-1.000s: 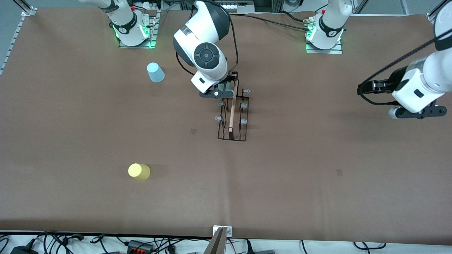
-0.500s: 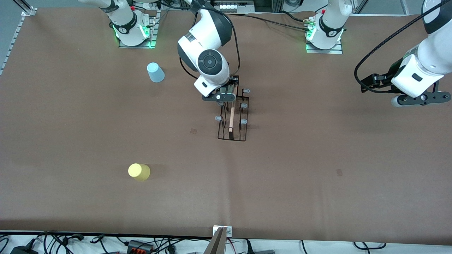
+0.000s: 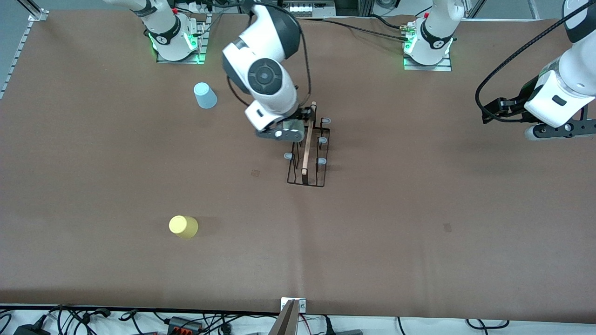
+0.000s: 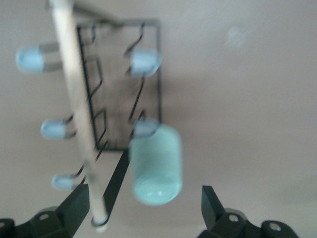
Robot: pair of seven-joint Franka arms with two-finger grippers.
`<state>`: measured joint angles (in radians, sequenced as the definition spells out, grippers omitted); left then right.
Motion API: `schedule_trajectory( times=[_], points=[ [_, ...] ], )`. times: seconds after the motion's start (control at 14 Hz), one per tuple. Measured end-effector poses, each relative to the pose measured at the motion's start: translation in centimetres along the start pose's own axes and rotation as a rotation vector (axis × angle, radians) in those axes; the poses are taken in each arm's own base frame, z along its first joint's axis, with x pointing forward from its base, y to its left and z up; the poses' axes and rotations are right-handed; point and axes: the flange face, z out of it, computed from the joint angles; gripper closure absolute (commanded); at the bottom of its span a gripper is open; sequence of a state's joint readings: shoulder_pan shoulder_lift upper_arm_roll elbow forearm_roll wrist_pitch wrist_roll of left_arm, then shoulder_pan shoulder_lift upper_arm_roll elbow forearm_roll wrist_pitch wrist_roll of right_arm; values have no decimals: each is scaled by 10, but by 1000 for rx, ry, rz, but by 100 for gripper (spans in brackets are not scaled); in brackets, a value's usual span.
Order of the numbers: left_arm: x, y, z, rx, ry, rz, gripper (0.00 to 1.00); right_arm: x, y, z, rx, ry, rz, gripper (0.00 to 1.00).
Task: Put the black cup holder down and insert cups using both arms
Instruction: 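Release the teal cup and move the right gripper to the yellow cup, then grasp the yellow cup with the right gripper and lift it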
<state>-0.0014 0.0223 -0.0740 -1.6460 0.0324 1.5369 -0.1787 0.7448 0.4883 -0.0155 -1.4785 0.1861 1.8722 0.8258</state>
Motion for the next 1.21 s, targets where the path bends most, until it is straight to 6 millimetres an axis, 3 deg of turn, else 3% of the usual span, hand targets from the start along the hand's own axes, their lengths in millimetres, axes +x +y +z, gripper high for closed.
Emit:
schedule_trajectory(
  times=[0.14,0.29,0.5,0.71,0.93,1.21],
  points=[
    [-1,1,-4,-3,8,2,0,42,41,-21,-68,102,56,0],
    [-1,2,-4,-5,9,2,0,94,96,-28,-118,142,113,0],
    [-1,2,-5,-6,9,3,0,172,198,-15,-149,105,112,0],
    [-1,2,-5,-6,9,3,0,224,277,-2,-150,86,92,0],
    [-1,2,-5,-6,9,3,0,260,303,6,-129,154,64,0],
    [-1,2,-5,-6,9,3,0,287,295,33,-37,257,29,0]
  ],
)
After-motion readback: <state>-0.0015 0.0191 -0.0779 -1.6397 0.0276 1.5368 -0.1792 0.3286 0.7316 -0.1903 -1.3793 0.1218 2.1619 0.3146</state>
